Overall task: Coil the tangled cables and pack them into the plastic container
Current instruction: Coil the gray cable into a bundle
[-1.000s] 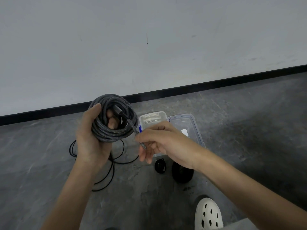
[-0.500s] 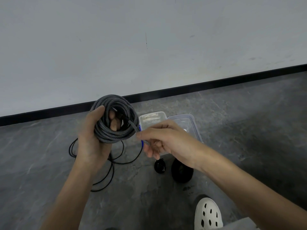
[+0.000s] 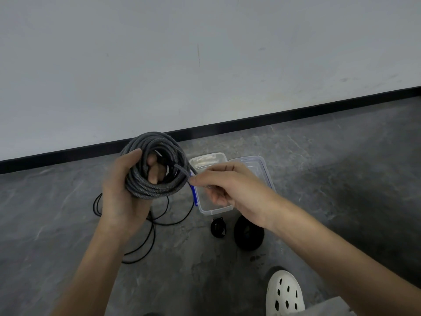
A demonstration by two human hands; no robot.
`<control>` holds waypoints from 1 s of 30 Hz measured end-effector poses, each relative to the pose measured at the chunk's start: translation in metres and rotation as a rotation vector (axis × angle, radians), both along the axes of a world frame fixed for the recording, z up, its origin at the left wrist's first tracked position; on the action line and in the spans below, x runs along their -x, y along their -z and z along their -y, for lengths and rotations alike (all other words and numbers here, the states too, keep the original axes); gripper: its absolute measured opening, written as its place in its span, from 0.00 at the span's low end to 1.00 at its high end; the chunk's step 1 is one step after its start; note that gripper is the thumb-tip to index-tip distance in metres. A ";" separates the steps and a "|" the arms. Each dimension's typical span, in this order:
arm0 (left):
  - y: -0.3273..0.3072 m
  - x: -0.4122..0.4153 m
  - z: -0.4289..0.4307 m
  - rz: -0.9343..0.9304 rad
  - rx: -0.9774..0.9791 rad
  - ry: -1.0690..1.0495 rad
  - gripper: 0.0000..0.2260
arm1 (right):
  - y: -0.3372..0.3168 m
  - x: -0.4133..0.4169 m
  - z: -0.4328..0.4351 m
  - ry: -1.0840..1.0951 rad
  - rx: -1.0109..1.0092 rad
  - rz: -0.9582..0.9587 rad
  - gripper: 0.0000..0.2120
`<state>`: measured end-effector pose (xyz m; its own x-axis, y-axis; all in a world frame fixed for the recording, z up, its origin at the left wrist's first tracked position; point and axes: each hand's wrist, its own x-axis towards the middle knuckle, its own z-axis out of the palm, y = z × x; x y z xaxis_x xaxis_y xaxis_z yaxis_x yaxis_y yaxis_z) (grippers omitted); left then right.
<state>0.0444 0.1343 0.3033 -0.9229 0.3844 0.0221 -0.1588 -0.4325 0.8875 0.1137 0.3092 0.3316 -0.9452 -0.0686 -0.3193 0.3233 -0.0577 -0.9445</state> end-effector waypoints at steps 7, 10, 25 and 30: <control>0.003 -0.001 -0.002 0.003 0.049 0.021 0.17 | 0.004 -0.002 0.003 -0.086 -0.062 0.077 0.14; 0.005 -0.001 0.000 0.031 0.098 0.023 0.12 | 0.001 0.002 -0.007 0.018 -0.116 0.050 0.14; 0.011 -0.014 -0.020 0.015 0.096 0.137 0.14 | 0.011 0.005 -0.004 0.131 -0.275 -0.142 0.11; 0.004 -0.014 -0.014 0.086 -0.088 0.205 0.14 | 0.005 0.006 -0.010 0.224 -0.088 -0.132 0.06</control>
